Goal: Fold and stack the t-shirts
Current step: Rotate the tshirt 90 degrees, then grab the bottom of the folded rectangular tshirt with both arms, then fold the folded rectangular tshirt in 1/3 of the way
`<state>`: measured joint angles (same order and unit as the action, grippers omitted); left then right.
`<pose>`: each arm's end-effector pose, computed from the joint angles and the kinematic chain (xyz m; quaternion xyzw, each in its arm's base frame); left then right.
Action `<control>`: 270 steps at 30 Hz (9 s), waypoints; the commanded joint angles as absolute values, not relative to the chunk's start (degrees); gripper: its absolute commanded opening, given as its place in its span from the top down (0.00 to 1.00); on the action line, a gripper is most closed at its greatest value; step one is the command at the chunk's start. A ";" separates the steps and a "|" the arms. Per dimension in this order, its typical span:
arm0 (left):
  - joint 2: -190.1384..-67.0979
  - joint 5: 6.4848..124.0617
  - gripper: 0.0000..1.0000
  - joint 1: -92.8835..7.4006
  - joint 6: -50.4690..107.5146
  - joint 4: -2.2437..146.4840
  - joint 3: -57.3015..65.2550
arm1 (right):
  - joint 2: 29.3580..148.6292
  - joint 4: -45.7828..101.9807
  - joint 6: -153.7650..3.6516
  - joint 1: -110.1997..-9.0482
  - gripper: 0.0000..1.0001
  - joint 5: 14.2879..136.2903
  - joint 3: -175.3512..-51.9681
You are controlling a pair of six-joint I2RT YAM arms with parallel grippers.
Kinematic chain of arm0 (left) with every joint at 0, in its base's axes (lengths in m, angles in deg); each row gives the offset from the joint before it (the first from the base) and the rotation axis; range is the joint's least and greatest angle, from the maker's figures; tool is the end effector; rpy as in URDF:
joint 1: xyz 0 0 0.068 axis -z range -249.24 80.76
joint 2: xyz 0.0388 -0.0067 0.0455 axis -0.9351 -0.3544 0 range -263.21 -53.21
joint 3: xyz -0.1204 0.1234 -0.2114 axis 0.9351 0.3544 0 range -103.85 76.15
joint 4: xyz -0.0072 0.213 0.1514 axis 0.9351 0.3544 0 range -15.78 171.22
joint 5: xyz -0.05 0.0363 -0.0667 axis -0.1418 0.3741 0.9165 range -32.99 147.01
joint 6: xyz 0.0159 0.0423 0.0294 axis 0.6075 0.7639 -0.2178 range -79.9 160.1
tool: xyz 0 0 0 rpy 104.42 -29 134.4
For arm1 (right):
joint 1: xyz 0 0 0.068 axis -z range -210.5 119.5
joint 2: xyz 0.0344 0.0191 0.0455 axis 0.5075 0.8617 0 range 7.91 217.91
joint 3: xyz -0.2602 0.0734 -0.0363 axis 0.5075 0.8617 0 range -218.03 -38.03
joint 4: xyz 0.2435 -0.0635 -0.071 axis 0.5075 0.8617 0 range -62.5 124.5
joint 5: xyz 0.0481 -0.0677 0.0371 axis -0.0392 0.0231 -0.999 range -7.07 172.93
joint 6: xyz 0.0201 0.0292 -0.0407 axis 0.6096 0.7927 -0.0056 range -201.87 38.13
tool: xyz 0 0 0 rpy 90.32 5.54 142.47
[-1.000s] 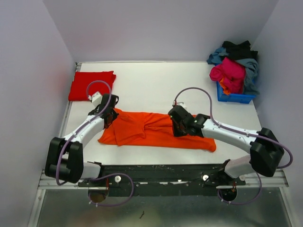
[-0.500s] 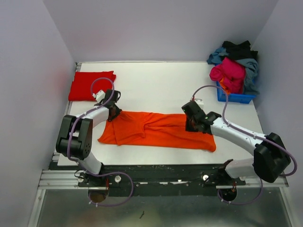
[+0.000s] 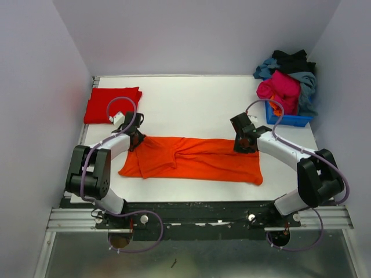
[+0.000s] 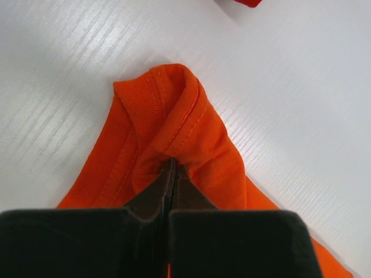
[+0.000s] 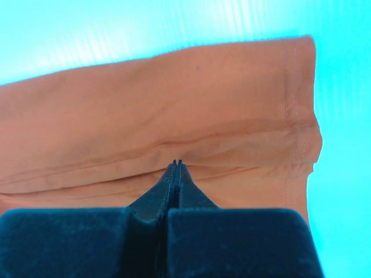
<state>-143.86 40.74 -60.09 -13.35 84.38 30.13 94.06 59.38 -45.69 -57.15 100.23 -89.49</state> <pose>0.2995 -0.0382 0.1596 -0.3954 0.8578 -0.0403 0.3259 0.2557 0.1166 0.1877 0.1108 0.9621 -0.0210 0.2482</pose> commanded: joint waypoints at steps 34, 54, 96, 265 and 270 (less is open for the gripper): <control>-172.99 47.51 1.00 -43.67 -10.53 89.42 -4.24 | 98.81 64.43 -40.66 -53.78 0.99 89.36 -85.41; -206.57 64.57 1.00 -38.21 -5.95 98.39 -57.95 | 98.19 58.00 -24.83 -79.89 0.99 76.16 -91.02; -164.56 56.92 0.97 -41.12 0.12 84.07 0.12 | 130.86 67.85 -51.81 -54.75 0.99 83.28 -139.98; -156.83 70.81 1.00 -45.95 -1.73 88.98 -1.01 | 114.25 67.84 -54.63 -51.60 0.99 81.70 -126.87; -159.38 70.55 1.00 -46.91 -1.47 89.43 -3.04 | 119.00 68.02 -55.15 -50.10 0.99 80.30 -131.36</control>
<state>-157.94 70.92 -45.80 -2.51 89.56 -1.13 115.88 66.81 -53.69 -51.08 80.54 -127.85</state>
